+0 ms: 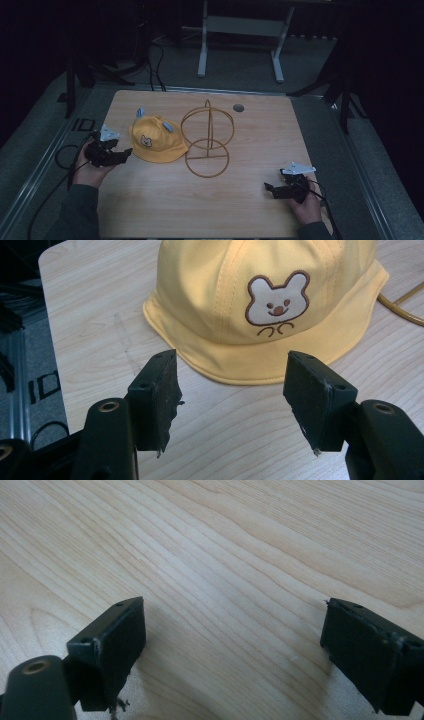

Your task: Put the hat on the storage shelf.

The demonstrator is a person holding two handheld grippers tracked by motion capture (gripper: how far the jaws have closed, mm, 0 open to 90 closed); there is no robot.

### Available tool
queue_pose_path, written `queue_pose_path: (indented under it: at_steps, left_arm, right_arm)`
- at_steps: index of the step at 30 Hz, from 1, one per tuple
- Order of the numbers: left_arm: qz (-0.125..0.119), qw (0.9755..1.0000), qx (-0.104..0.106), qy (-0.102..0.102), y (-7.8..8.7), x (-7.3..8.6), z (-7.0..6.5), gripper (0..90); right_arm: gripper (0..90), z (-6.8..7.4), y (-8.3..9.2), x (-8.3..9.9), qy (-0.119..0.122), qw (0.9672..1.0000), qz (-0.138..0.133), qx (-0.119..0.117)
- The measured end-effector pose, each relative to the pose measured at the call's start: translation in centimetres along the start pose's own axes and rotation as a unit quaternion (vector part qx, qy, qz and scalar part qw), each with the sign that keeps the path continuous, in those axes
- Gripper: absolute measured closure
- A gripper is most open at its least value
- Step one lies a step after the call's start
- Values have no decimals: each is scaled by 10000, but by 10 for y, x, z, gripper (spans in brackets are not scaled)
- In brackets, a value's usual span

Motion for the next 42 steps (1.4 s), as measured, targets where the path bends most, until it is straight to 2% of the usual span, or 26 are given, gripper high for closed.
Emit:
queue_pose_path:
  at_steps: [8, 16, 23, 24, 28, 34, 37, 42]
  left_arm:
    - [64, 9999, -28, -99, 0, -5, 3, 389]
    - [23, 9999, -14, -128, 0, -10, 4, 380]
    - [45, 9993, 94, -357, 4, -20, 3, 376]
    - [85, 9989, 91, -457, 5, -23, 3, 378]
    - [145, 9982, 147, -570, 6, -28, 2, 380]
    - [266, 9966, 140, -764, 4, -39, -1, 380]
    - [420, 9951, 40, -894, 2, -47, 0, 376]
    - [488, 9935, 87, -1029, 2, -59, 1, 373]
  right_arm:
    - [107, 0, 0, 0, 3, 10000, -1, 1]
    - [108, 0, 0, 0, -10, 10000, 13, 16]
    - [108, 0, 0, 0, -40, 10000, 19, 48]
    - [108, 0, 0, 0, -43, 10000, 20, 48]
    - [109, 0, 0, 0, -42, 10000, 17, 50]
    - [110, 0, 1, 1, -28, 10000, 9, 47]
    - [110, 0, 1, 1, -23, 10000, 9, 43]
    - [110, 1, 1, 1, -31, 10000, 11, 37]
Point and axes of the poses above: each handheld gripper's, and its own axes: y roughly backward along the jaws, x roughly out of its underside, z roughly to its left, the point moved 1 cm from there along -y, roughly forward along the jaws, and after that the axes turned 12 degrees about y, right-handed, at the moved point
